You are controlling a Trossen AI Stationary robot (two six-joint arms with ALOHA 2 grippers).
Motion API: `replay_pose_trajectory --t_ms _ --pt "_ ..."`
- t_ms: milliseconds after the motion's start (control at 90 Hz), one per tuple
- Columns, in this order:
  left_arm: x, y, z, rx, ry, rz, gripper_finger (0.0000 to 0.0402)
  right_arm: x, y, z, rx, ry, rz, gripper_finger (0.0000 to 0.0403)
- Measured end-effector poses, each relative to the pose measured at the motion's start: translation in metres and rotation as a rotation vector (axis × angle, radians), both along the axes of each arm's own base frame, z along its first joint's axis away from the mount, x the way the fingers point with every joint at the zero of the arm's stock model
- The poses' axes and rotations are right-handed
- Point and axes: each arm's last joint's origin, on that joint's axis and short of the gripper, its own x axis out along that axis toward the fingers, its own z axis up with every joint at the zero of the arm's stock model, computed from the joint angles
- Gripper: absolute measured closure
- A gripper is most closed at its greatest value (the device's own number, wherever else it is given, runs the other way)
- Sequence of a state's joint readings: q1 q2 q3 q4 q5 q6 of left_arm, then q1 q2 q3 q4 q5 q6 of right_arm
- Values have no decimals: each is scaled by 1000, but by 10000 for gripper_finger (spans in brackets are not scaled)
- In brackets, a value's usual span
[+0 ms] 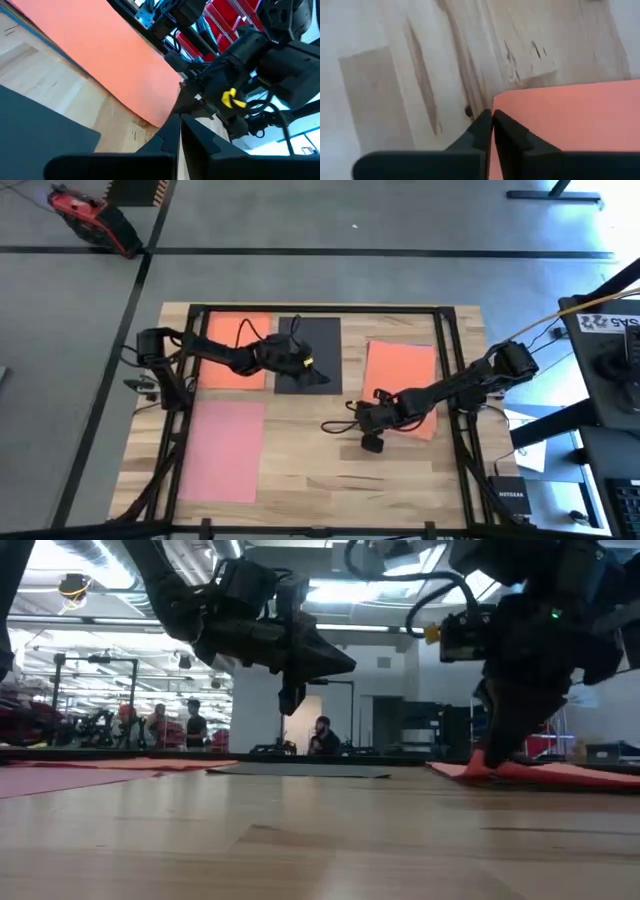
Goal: Organize paper
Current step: Stack the orange color paper on top of the other orange color paper
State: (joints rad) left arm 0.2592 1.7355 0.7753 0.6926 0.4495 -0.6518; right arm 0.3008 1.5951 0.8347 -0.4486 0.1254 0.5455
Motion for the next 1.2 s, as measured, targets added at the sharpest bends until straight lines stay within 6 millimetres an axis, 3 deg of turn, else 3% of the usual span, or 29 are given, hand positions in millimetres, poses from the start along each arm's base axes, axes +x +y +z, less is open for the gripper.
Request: replay_pose_trajectory --t_ms 311,989,1200 --pt "0 0 0 0 -2 -16 402 2 3 3 69 6 21 348" --pt "0 -1 0 29 -9 -30 402 5 3 4 48 -36 14 182" --pt "0 -1 0 42 -11 -34 402 6 2 -1 16 -33 -4 161"
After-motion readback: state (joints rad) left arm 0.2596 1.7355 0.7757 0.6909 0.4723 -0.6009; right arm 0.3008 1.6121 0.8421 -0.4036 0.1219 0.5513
